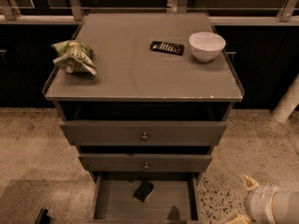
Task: Pick sponge from bottom drawer and place on counter
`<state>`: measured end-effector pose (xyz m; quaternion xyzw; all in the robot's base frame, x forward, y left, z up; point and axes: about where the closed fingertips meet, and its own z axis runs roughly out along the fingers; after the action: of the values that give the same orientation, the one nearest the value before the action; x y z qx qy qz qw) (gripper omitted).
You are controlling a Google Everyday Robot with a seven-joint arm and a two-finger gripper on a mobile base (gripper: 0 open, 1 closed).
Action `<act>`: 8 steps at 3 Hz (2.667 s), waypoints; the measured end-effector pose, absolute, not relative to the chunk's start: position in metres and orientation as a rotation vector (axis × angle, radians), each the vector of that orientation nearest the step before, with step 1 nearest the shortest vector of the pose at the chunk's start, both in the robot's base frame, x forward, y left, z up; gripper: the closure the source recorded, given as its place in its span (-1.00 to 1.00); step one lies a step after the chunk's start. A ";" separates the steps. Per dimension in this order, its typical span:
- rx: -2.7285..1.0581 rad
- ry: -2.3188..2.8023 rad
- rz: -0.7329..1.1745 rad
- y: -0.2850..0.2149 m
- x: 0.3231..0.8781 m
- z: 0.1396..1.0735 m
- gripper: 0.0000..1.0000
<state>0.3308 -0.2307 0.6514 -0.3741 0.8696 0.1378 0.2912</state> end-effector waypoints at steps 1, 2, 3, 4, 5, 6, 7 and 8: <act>-0.961 2.337 0.487 -0.208 0.318 0.588 -1.00; -0.949 2.341 0.507 -0.207 0.317 0.580 -1.00; -0.888 2.342 0.557 -0.208 0.317 0.561 -1.00; -0.895 2.248 0.609 -0.189 0.351 0.536 -1.00; -0.904 2.164 0.669 -0.166 0.388 0.512 -1.00; -0.897 2.109 0.699 -0.149 0.417 0.500 -1.00; -0.892 2.110 0.706 -0.149 0.417 0.497 -1.00; -0.840 2.119 0.655 -0.152 0.413 0.495 -1.00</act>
Offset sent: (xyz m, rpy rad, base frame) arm -0.0123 0.0198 -0.0570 0.0701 0.0513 -0.0023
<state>0.4129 -0.1517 0.4951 -0.3284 0.8280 0.2561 0.3755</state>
